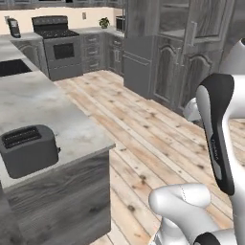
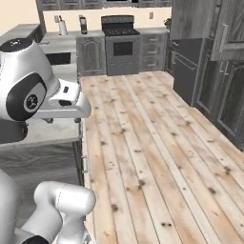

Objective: There is a tray on the dining counter. Grab the cup, mug, and pitcher and place them on the tray. The pitcher may be placed next to the tray if it cannot fit the tray.

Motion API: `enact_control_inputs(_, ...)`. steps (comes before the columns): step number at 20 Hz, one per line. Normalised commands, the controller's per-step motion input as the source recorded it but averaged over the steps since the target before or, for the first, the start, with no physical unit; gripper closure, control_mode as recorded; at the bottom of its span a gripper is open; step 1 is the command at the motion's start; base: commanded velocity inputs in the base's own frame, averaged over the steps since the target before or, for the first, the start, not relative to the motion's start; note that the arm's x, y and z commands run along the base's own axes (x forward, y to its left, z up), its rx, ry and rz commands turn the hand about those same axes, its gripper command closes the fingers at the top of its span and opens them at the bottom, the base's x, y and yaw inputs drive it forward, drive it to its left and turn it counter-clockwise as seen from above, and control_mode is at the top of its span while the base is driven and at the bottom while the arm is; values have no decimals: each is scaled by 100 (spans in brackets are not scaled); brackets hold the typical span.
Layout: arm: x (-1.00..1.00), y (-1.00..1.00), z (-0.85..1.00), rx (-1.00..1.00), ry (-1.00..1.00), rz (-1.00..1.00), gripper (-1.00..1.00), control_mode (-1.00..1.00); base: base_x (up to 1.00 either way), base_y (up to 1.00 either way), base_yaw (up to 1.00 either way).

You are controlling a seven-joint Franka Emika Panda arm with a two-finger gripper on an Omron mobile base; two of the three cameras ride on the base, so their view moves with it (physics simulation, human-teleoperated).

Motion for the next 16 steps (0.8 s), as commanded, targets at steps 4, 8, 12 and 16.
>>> enact_control_inputs(4,0,0,0,0,0,0,-100,100,68,-100,40)
enact_control_inputs(8,0,0,0,0,0,0,-100,100,81,-100,36)
enact_control_inputs(12,0,0,0,0,0,0,-100,100,86,-100,28)
enact_control_inputs(16,0,0,0,0,0,0,-100,100,98,-100,5)
